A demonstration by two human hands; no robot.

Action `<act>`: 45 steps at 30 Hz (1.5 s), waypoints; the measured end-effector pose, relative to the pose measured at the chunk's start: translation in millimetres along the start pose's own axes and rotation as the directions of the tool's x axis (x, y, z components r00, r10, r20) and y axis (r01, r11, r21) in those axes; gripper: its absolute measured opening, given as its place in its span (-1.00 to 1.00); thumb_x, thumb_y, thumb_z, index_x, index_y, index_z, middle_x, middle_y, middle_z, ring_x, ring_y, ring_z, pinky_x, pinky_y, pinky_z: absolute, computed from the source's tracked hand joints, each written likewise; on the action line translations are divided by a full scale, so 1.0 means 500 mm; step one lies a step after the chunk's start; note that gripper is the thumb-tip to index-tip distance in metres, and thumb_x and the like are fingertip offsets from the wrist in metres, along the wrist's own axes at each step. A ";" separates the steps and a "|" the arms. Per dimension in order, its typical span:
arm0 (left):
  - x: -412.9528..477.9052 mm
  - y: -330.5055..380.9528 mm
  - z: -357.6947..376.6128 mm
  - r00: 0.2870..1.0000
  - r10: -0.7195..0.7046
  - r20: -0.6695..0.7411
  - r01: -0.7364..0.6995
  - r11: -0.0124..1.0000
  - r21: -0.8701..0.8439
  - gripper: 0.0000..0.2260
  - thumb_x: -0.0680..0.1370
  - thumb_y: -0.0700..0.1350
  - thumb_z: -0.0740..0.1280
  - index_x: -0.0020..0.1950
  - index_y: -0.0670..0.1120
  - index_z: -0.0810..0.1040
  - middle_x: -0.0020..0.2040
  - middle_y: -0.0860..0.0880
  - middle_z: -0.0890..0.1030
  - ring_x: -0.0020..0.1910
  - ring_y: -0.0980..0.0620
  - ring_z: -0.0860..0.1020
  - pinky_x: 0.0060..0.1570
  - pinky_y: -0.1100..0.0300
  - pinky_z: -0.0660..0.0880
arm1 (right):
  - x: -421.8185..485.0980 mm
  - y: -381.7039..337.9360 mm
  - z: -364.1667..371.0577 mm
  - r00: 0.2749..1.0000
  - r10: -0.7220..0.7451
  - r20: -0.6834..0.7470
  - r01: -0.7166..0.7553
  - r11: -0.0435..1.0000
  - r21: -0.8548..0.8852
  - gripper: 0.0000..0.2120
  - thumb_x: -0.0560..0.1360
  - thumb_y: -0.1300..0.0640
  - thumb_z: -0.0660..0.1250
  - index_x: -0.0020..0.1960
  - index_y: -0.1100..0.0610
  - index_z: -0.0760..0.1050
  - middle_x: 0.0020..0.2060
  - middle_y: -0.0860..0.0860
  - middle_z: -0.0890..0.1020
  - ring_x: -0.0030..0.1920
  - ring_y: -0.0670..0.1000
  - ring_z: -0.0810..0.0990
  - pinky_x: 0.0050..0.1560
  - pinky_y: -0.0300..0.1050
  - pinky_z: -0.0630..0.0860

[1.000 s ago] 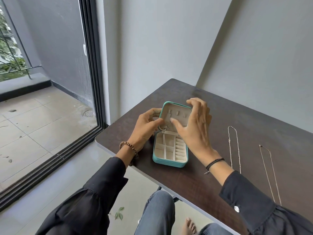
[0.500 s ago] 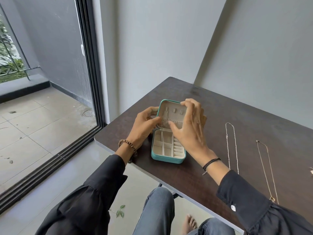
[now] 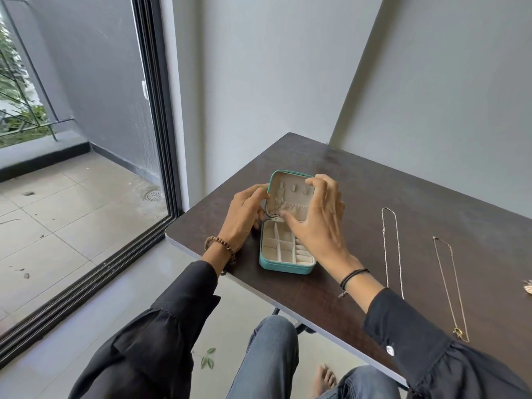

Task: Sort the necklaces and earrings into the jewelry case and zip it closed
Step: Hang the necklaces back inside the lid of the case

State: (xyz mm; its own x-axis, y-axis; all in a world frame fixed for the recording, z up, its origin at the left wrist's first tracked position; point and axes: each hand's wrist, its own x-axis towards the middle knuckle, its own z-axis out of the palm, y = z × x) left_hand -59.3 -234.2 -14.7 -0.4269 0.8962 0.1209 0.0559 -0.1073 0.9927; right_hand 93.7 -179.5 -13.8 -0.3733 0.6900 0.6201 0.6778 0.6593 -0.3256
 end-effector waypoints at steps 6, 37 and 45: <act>-0.015 0.006 -0.001 1.000 -0.011 -0.001 0.011 1.000 0.026 -0.76 0.64 -0.05 0.22 0.12 0.05 0.69 -0.32 -0.13 0.53 -0.48 0.08 0.37 -0.48 0.27 0.38 | -0.002 0.012 -0.023 0.997 0.010 0.076 -0.022 0.986 0.168 -0.38 0.43 0.16 0.56 0.34 0.26 0.31 0.31 0.15 0.36 0.34 0.08 0.39 0.37 -0.14 0.37; -0.074 0.128 0.106 0.975 0.215 0.060 -0.208 0.773 0.599 -0.84 0.57 0.02 0.30 0.07 0.17 0.67 -0.04 0.27 0.66 -0.14 0.16 0.54 -0.13 0.18 0.37 | -0.078 0.063 -0.144 0.972 0.175 0.154 -0.211 0.943 0.257 -0.68 0.63 -0.05 0.33 0.24 0.14 0.42 0.20 0.02 0.47 0.04 -0.01 0.61 0.03 0.02 0.59; -0.038 0.157 0.223 0.953 0.186 0.238 -0.297 0.727 0.619 -0.84 0.56 0.00 0.33 0.08 0.11 0.68 -0.11 0.21 0.63 -0.07 0.09 0.60 -0.09 0.17 0.48 | -0.057 0.179 -0.215 0.960 0.246 0.135 -0.266 0.951 0.161 -0.75 0.60 0.03 0.38 0.16 0.16 0.48 0.14 0.03 0.55 0.00 0.00 0.60 0.01 -0.16 0.46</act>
State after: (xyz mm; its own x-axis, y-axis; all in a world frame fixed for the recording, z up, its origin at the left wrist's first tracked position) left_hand 53.7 -211.7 60.3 -0.1817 0.9367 0.2992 0.7264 -0.0773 0.6830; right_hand 233.0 -172.3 15.9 -0.2772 0.8646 0.4191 0.6417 0.4912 -0.5890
